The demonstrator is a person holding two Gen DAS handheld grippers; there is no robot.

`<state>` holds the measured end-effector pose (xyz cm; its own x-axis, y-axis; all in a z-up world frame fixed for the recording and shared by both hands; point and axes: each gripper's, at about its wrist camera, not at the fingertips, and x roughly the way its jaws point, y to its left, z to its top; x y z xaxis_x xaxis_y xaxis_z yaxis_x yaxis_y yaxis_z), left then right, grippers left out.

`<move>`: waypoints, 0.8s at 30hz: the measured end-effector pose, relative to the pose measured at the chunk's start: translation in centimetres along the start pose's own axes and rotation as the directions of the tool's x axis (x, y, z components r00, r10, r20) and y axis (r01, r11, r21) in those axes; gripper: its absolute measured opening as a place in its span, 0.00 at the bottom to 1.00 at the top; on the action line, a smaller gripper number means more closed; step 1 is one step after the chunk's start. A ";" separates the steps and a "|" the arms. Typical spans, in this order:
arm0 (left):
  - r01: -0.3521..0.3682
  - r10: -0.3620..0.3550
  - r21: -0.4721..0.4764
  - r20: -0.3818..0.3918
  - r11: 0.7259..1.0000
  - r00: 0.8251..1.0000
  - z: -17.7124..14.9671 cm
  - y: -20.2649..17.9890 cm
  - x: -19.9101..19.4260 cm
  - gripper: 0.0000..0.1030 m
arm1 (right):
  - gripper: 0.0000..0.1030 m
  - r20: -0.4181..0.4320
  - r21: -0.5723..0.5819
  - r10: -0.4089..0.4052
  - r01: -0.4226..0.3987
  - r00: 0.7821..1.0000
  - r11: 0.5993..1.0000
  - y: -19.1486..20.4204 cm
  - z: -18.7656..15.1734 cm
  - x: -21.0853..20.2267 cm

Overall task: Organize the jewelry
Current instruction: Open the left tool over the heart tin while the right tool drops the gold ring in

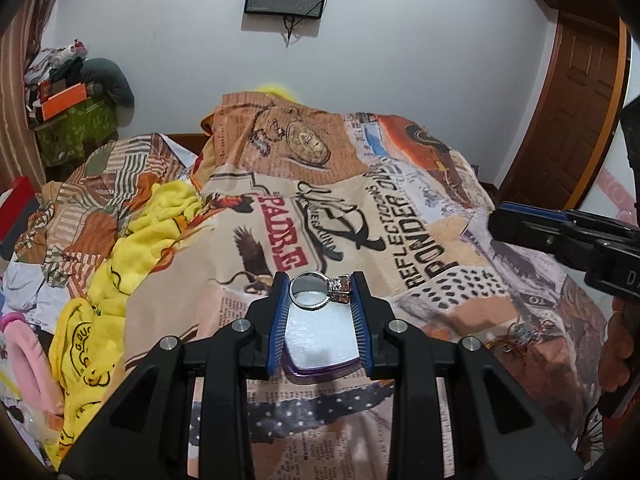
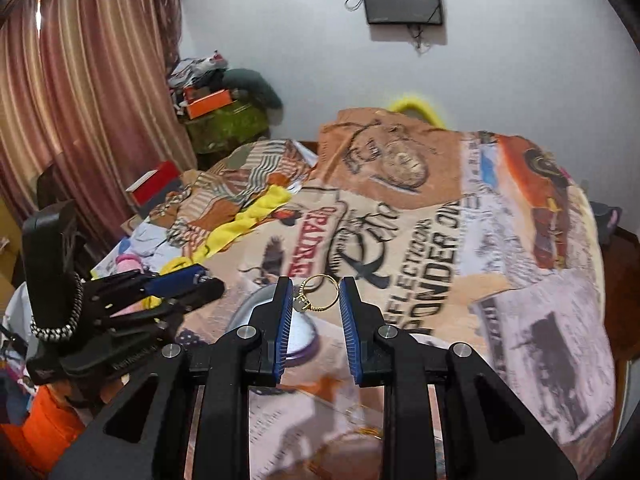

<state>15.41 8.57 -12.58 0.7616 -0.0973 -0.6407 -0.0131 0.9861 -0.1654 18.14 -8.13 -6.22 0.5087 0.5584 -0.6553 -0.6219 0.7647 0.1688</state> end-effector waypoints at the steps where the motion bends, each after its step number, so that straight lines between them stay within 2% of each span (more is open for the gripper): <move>1: 0.001 -0.001 -0.002 -0.006 1.000 1.000 -0.1 0.2 0.3 0.29 | 0.21 0.000 0.000 0.000 0.000 1.000 1.000 0.0 0.0 0.0; 13: 0.043 -0.042 0.003 -0.124 0.999 0.991 -2.0 1.4 4.6 0.29 | 0.21 -0.157 0.001 0.051 -0.052 0.986 0.999 1.5 -0.9 6.5; 19: 0.063 -0.060 0.016 -0.147 0.998 0.987 -2.3 1.4 5.5 0.29 | 0.21 -0.236 0.039 0.097 -0.090 0.967 0.995 1.4 -1.5 8.7; 24: 0.081 -0.076 0.027 -0.151 0.996 0.986 -2.4 1.4 5.6 0.29 | 0.21 -0.266 0.033 0.094 -0.089 0.959 0.996 1.7 -1.7 9.5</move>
<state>18.08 9.05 -18.17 0.6540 -0.1912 -0.7320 0.0662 0.9783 -0.1964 20.95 -2.08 -13.45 0.2710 0.5223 -0.8086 -0.6447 0.7222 0.2504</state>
